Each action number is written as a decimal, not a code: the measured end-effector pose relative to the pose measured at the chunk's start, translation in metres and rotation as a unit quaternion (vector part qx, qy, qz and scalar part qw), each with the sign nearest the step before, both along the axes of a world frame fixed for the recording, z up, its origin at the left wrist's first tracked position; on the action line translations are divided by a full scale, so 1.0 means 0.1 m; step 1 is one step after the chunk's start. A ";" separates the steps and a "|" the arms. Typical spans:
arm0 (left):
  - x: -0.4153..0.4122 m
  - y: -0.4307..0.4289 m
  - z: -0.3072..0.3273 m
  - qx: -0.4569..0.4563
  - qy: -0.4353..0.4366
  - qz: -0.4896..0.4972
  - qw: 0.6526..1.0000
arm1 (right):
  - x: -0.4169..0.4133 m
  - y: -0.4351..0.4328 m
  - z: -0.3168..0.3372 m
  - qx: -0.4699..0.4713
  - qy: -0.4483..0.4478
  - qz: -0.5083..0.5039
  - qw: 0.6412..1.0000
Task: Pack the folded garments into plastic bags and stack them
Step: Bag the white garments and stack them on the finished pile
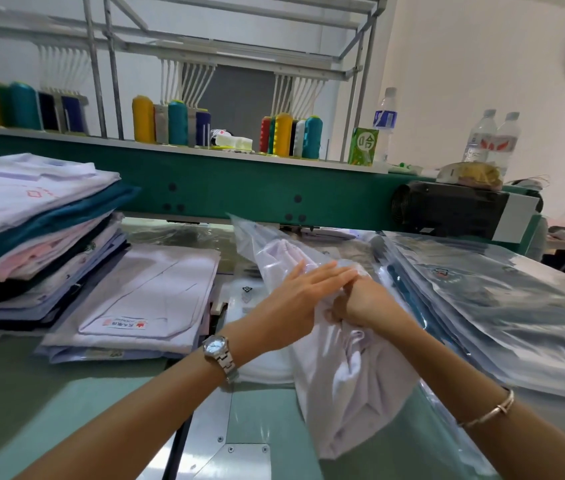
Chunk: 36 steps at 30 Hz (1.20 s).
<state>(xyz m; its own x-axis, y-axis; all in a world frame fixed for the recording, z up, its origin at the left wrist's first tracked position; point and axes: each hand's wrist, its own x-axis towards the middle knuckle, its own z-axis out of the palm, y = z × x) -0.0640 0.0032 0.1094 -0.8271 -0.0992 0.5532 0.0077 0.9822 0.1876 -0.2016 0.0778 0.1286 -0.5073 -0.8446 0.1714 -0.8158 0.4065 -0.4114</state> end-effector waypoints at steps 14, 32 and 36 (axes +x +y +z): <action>-0.04 -0.12 -1.11 0.589 0.158 0.144 0.780 | -0.08 -0.22 0.07 0.005 -0.114 -0.037 0.993; 0.03 0.20 -1.12 0.656 0.056 0.025 0.753 | -0.21 -0.72 0.28 0.045 -0.043 -0.083 0.995; 0.09 0.27 -1.11 0.686 0.032 0.034 0.726 | -0.29 -0.85 0.26 -0.020 -0.051 -0.057 0.997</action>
